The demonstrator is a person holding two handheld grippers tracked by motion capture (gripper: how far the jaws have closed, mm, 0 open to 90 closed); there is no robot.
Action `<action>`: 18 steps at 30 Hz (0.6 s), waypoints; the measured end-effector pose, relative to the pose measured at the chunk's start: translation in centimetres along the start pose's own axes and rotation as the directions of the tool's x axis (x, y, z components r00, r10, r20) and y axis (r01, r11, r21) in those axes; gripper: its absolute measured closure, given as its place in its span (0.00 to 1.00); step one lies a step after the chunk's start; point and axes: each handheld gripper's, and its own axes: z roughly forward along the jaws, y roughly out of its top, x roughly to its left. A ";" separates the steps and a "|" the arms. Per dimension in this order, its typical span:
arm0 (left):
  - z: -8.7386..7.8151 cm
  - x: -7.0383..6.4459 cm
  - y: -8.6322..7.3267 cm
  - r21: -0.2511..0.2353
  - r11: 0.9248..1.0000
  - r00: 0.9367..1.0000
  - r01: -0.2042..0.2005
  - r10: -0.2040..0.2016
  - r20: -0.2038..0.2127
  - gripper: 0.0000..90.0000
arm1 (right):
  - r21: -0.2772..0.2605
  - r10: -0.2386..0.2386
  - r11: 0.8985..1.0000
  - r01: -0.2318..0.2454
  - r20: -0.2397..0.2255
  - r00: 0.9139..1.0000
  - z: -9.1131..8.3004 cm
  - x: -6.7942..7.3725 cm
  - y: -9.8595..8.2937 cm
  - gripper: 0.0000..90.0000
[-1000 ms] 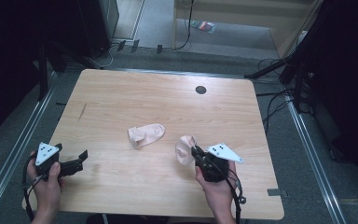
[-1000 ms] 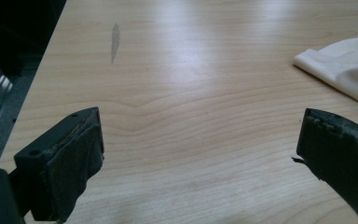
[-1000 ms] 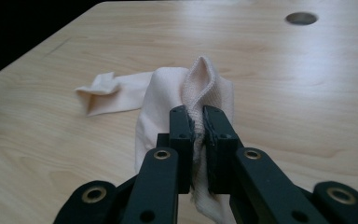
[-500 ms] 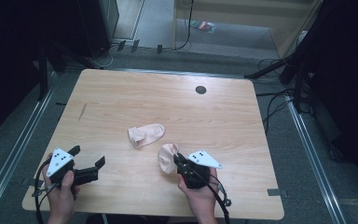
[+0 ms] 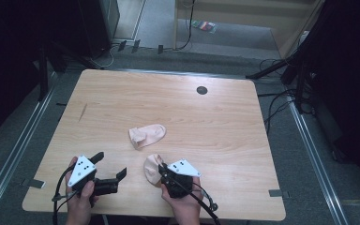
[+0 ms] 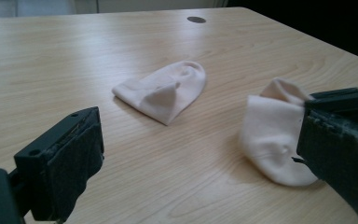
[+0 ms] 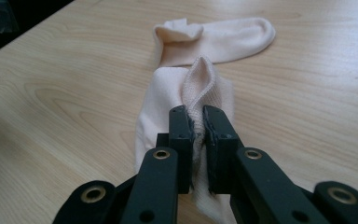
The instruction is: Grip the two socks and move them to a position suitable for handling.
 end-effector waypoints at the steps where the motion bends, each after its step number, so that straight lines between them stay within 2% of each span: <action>1: 0.1 -0.2 -0.1 0.003 1.000 1.000 -0.002 0.002 0.005 0.01 | 0.001 0.001 1.000 -0.001 0.007 1.000 0.2 0.0 -0.2 0.90; 2: 0.2 -0.3 -0.1 0.006 1.000 1.000 -0.003 0.003 0.009 0.01 | 0.013 0.010 1.000 -0.010 0.006 1.000 0.5 0.0 -0.3 0.82; 4: 0.4 -0.5 -0.3 0.018 1.000 1.000 -0.006 0.006 0.013 0.01 | 0.049 0.029 0.998 -0.028 -0.014 0.999 0.8 -0.5 -0.3 0.58; 5: 0.5 -0.5 -0.3 0.029 1.000 1.000 0.002 -0.002 0.007 0.01 | 0.054 0.056 0.997 -0.054 -0.030 0.998 0.7 -1.0 -0.2 0.53; 7: 0.7 -0.4 -0.6 0.066 0.998 1.000 0.025 -0.025 0.000 0.01 | 0.017 0.085 0.996 -0.085 -0.020 0.996 -0.2 -2.0 0.1 0.53; 9: 1.1 -0.3 -0.8 0.109 0.993 0.999 0.051 -0.051 -0.001 0.03 | -0.016 0.110 0.994 -0.110 -0.002 0.994 -1.3 -3.0 0.4 0.60; 10: 1.1 -0.3 -0.8 0.109 0.993 0.999 0.051 -0.051 -0.001 0.09 | -0.016 0.110 0.994 -0.110 -0.002 0.994 -1.3 -3.0 0.4 0.60; 11: 1.3 -0.3 -1.0 0.130 0.990 0.998 0.057 -0.055 -0.019 0.09 | -0.027 0.122 0.992 -0.122 -0.006 0.993 -1.7 -3.5 0.5 0.63; 12: 1.5 -0.5 -1.0 0.143 0.988 0.998 0.053 -0.048 -0.039 0.17 | -0.036 0.122 0.992 -0.122 -0.018 0.992 -2.0 -3.9 0.5 0.66; 13: 1.8 -0.7 -1.1 0.161 0.985 0.998 0.054 -0.052 -0.017 0.19 | -0.024 0.090 0.996 -0.091 -0.052 0.995 -1.9 -3.8 0.3 0.69; 14: 2.0 -0.8 -1.1 0.168 0.984 0.998 0.059 -0.061 0.006 0.20 | -0.014 0.069 0.997 -0.070 -0.063 0.996 -1.8 -3.6 0.1 0.71; 16: 2.1 -1.0 -1.2 0.180 0.982 0.998 0.056 -0.060 0.017 0.25 | 0.001 0.056 0.998 -0.056 -0.074 0.996 -1.6 -3.2 -0.1 0.72; 17: 2.6 -1.7 -1.3 0.215 0.976 0.998 0.040 -0.048 0.034 0.28 | 0.022 0.010 1.000 -0.008 -0.087 0.996 -1.1 -2.2 -0.5 0.74; 18: 2.6 -1.7 -1.3 0.215 0.976 0.998 0.040 -0.048 0.034 0.34 | 0.043 -0.011 0.999 0.015 -0.086 0.996 -0.8 -1.7 -0.7 0.74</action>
